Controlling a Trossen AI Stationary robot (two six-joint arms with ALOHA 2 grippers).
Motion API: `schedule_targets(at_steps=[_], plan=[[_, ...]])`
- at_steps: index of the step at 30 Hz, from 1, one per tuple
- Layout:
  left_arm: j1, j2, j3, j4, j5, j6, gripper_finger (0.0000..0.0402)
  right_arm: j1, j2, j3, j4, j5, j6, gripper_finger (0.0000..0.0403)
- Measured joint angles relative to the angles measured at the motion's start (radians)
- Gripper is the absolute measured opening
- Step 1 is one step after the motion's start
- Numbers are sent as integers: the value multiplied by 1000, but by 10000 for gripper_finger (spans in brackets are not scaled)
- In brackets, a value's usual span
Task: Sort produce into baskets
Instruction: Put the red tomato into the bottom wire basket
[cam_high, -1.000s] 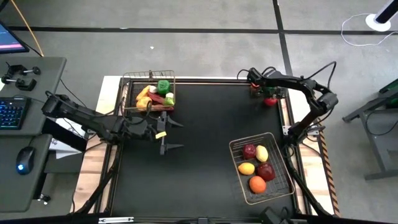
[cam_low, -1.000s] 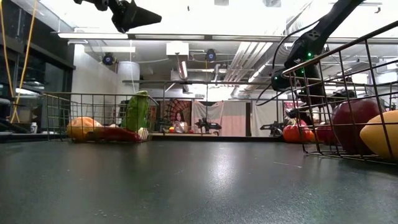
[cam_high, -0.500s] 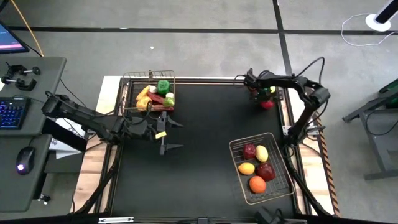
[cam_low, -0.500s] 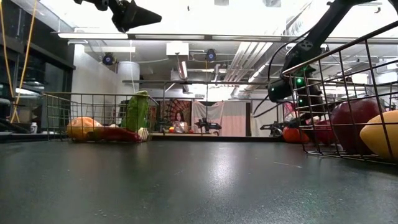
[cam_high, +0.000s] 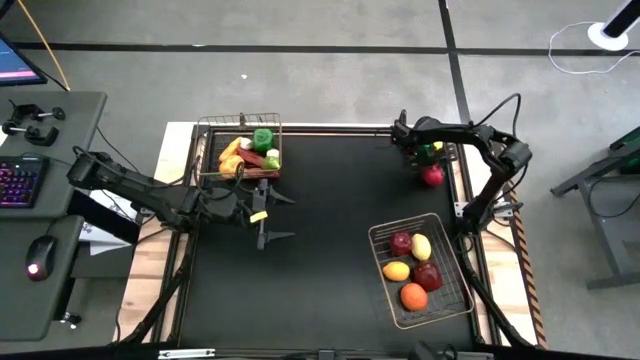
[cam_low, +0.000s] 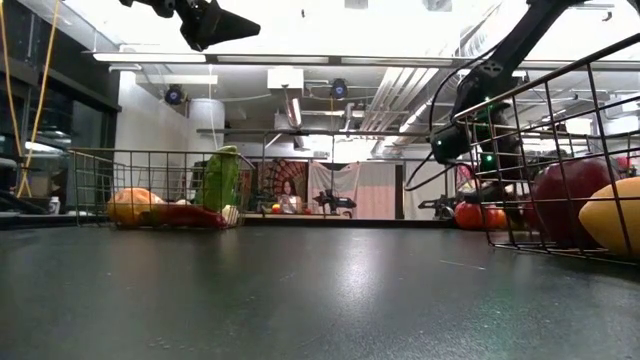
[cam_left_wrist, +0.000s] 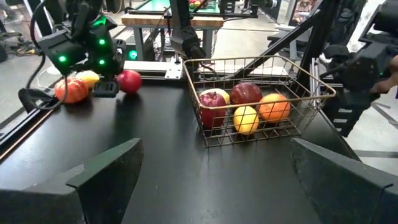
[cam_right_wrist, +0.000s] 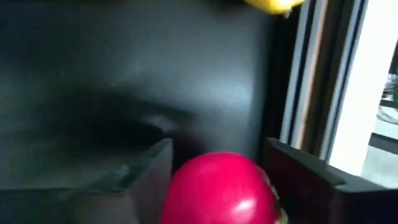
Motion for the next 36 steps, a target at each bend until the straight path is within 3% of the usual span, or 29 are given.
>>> schedule_targets(at_steps=[10, 16, 20, 24, 33, 36], plan=[[0, 0, 0, 0, 0, -3, 392, 80, -1, 0, -92, 37, -64, 67], [0, 0, 0, 0, -2, 0, 392, 107, -1, 0, -123, 57, -101, 29], [0, 0, 0, 0, -3, 0, 392, 141, -24, 0, -178, 67, -125, 51], [3, 0, 0, 0, -3, 1, 392, 202, -80, 1, -218, 46, -134, 102], [26, 0, 0, 0, -3, -27, 392, 367, -191, 2, -261, -219, -110, 247], [25, 0, 0, 0, -2, -33, 392, 417, -194, 2, -298, -258, -99, 286]])
